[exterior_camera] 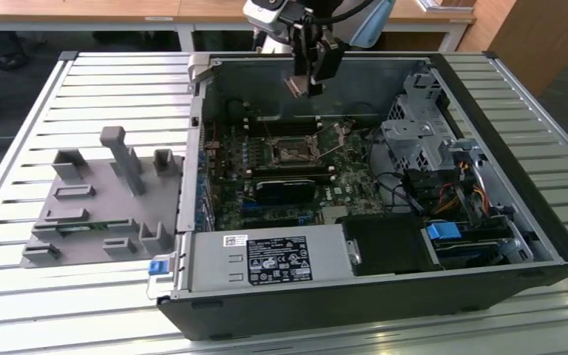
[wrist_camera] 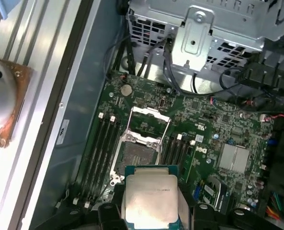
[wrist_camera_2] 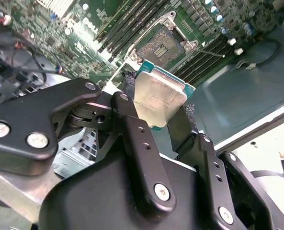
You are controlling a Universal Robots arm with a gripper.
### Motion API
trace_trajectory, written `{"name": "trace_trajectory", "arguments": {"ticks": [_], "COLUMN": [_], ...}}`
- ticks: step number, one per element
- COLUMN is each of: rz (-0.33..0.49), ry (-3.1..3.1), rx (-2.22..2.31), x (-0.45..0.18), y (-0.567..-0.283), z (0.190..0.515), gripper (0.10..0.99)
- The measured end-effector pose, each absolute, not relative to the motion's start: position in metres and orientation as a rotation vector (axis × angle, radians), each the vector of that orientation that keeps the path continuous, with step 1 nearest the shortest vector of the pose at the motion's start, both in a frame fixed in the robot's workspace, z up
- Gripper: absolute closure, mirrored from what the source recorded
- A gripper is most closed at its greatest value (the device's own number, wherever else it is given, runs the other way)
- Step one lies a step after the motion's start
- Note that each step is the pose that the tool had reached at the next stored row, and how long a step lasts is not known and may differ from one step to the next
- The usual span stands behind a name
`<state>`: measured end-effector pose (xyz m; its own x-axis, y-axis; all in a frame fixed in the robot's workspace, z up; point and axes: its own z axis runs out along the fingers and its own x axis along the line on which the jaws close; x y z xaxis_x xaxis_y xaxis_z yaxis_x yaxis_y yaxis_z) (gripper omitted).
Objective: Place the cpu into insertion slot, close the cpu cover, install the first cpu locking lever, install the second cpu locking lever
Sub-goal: 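Place the cpu into insertion slot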
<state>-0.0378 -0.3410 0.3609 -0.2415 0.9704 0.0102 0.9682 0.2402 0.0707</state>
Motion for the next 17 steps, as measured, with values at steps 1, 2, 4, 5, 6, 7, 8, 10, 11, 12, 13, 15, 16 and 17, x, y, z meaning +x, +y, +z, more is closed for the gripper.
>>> {"name": "trace_trajectory", "arguments": {"ticks": [1, 2, 4, 5, 6, 7, 8, 10, 11, 12, 13, 15, 16, 17], "rz": [0.096, 0.095, 0.094, 0.094, 0.095, 0.095, 0.096, 0.097, 0.098, 0.098, 0.098, 0.098, 0.098, 0.097], "ry": [2.427, 2.41, 2.374, 2.358, 2.345, 2.333, 2.323, 2.313, 2.311, 2.31, 2.307, 2.302, 2.299, 2.295], "rx": [1.935, 1.956, 1.997, 2.015, 2.029, 2.041, 2.05, 2.059, 2.061, 2.063, 2.065, 2.07, 2.073, 2.078], "x": [-0.038, -0.038, -0.038, -0.038, -0.038, -0.038, -0.038, -0.038, -0.038, -0.038, -0.038, -0.038, -0.038, -0.038], "y": [-0.341, -0.341, -0.341, -0.341, -0.341, -0.341, -0.341, -0.339, -0.339, -0.339, -0.338, -0.337, -0.336, -0.336], "z": [0.361, 0.361, 0.36, 0.36, 0.359, 0.358, 0.358, 0.355, 0.353, 0.351, 0.35, 0.346, 0.344, 0.342], "gripper": [0.561, 0.561, 0.561, 0.561, 0.561, 0.561, 0.561, 0.561, 0.561, 0.561, 0.561, 0.561, 0.561, 0.561]}}
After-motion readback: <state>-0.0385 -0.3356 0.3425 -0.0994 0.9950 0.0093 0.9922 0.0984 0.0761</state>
